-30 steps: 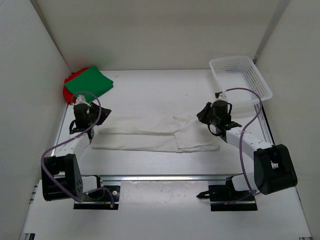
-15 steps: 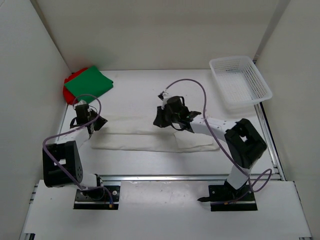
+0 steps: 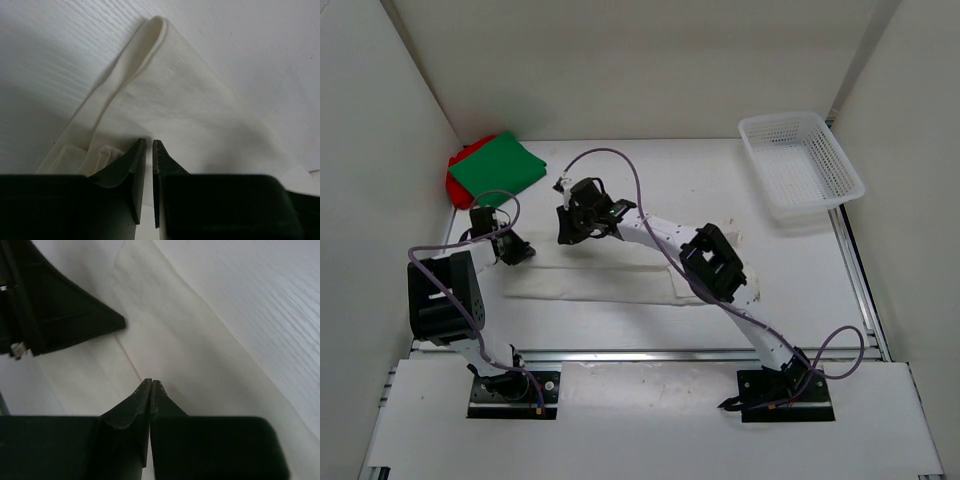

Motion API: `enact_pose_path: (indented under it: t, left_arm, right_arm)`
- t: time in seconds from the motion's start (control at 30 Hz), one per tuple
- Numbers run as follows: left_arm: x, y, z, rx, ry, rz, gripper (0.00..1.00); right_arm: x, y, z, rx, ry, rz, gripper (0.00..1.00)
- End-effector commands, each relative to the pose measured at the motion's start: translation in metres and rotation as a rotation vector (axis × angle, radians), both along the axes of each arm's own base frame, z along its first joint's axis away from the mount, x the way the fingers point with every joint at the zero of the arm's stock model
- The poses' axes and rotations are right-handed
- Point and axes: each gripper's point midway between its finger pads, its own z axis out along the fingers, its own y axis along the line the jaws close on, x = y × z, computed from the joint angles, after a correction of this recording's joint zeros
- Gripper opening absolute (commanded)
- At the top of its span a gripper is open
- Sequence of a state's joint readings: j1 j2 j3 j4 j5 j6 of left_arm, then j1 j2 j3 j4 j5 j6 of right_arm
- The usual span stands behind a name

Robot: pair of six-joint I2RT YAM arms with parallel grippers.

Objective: Fold and stack the t-shirts
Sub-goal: Fold the other side of the tshirt into a rectangle

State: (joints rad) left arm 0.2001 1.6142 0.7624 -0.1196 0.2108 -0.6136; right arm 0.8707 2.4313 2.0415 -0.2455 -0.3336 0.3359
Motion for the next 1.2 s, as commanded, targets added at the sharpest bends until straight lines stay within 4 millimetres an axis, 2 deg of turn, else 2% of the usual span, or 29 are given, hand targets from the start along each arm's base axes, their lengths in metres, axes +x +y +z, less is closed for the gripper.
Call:
enact_pose_path:
  t: [0.0, 0.07, 0.13, 0.17, 0.2, 0.3, 0.37, 0.5, 0.53, 0.63, 0.83, 0.97, 1.07, 1.13, 1.17]
  left_arm:
    - [0.013, -0.002, 0.019, -0.016, -0.052, -0.036, 0.23]
    - [0.013, -0.001, 0.017, -0.021, -0.042, -0.034, 0.23]
    - [0.016, -0.001, 0.018, -0.017, -0.049, -0.045, 0.23]
    - [0.015, 0.002, 0.016, -0.014, -0.043, -0.028, 0.22]
    - [0.017, 0.007, 0.017, -0.013, -0.046, -0.018, 0.23]
    - [0.019, 0.007, 0.014, -0.014, -0.04, -0.02, 0.23]
    - [0.019, 0.008, 0.01, -0.015, -0.021, -0.021, 0.23]
    - [0.022, 0.015, 0.003, -0.043, -0.007, 0.0, 0.23]
    - [0.022, 0.019, 0.0, -0.048, 0.001, 0.006, 0.23]
    - [0.025, 0.022, -0.001, -0.051, 0.001, 0.012, 0.22]
    - [0.024, 0.019, 0.0, -0.05, -0.006, 0.015, 0.23]
    - [0.029, 0.023, 0.005, -0.057, -0.016, 0.017, 0.23]
    - [0.031, 0.027, 0.004, -0.057, -0.014, 0.024, 0.23]
    - [0.032, 0.028, 0.004, -0.059, -0.016, 0.03, 0.23]
    - [0.032, 0.029, 0.002, -0.06, -0.011, 0.031, 0.22]
  right_arm:
    - [-0.002, 0.011, 0.0, -0.058, 0.016, 0.024, 0.0]
    - [0.002, 0.021, -0.007, -0.077, 0.003, 0.031, 0.01]
    - [-0.001, 0.02, -0.02, -0.13, 0.025, 0.027, 0.0]
    - [-0.001, 0.027, -0.018, -0.124, 0.003, 0.041, 0.0]
    - [-0.004, 0.023, -0.026, -0.161, 0.018, 0.04, 0.0]
    - [-0.011, 0.03, -0.034, -0.17, 0.022, 0.052, 0.0]
    - [-0.016, 0.033, -0.033, -0.172, 0.022, 0.058, 0.0]
    - [-0.027, 0.037, -0.019, -0.154, 0.026, 0.085, 0.0]
    - [-0.029, 0.04, -0.01, -0.133, 0.018, 0.098, 0.0]
    - [-0.035, 0.039, -0.014, -0.147, 0.031, 0.112, 0.0]
    - [-0.033, 0.032, -0.025, -0.156, 0.066, 0.12, 0.0]
    - [-0.057, 0.037, -0.019, -0.175, 0.064, 0.175, 0.0]
    - [-0.09, 0.038, -0.011, -0.195, 0.09, 0.238, 0.0]
    - [-0.111, 0.042, 0.002, -0.199, 0.084, 0.269, 0.0]
    - [-0.115, 0.04, 0.012, -0.206, 0.064, 0.271, 0.0]
